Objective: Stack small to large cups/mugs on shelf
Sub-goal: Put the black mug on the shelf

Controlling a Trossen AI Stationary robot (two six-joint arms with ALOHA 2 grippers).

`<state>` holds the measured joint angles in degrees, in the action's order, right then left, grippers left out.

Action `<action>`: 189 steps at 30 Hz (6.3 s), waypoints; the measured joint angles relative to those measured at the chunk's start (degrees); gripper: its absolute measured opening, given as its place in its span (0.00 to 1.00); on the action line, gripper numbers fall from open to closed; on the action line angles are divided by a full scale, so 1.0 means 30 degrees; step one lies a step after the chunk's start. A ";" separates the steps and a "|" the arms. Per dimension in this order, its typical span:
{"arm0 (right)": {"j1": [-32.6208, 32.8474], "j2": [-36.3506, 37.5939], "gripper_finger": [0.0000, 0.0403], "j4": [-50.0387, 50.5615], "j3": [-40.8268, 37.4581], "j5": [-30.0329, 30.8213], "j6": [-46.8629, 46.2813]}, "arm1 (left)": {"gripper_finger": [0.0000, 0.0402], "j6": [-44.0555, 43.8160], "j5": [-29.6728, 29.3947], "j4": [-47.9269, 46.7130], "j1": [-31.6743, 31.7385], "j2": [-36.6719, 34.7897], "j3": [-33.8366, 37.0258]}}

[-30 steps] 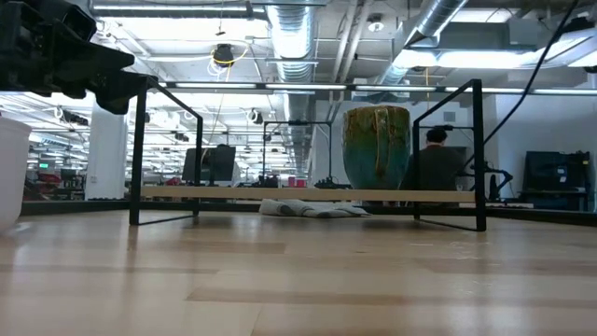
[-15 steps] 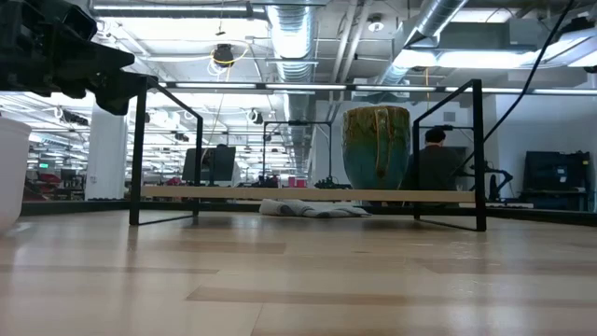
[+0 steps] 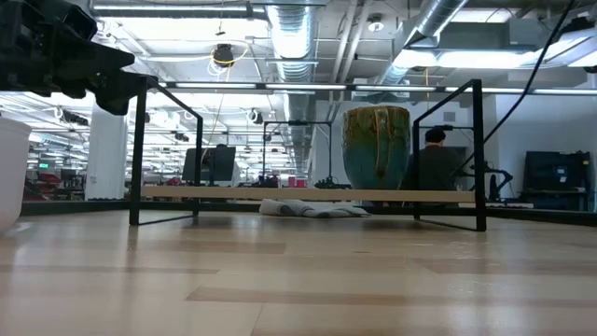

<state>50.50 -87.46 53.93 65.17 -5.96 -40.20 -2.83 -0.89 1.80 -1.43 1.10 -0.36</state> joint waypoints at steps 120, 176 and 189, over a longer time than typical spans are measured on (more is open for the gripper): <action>-0.3781 -0.3060 0.06 0.9855 0.5053 -0.2078 -0.2128 | 0.66 -0.1496 -0.1444 0.0240 0.0007 0.0000 0.0000; -2.0068 -1.1656 0.06 0.7337 2.3263 0.2045 1.5405 | 0.66 0.0226 -0.0801 0.0131 -0.0007 0.0131 0.0000; -2.0131 -1.3680 0.06 0.7666 2.3190 0.3624 1.4971 | 0.66 0.0208 -0.0809 0.0255 0.0007 0.0415 0.0000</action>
<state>-9.89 -128.50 76.93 134.74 4.92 4.71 -2.21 -3.31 2.57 -1.41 2.35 -0.36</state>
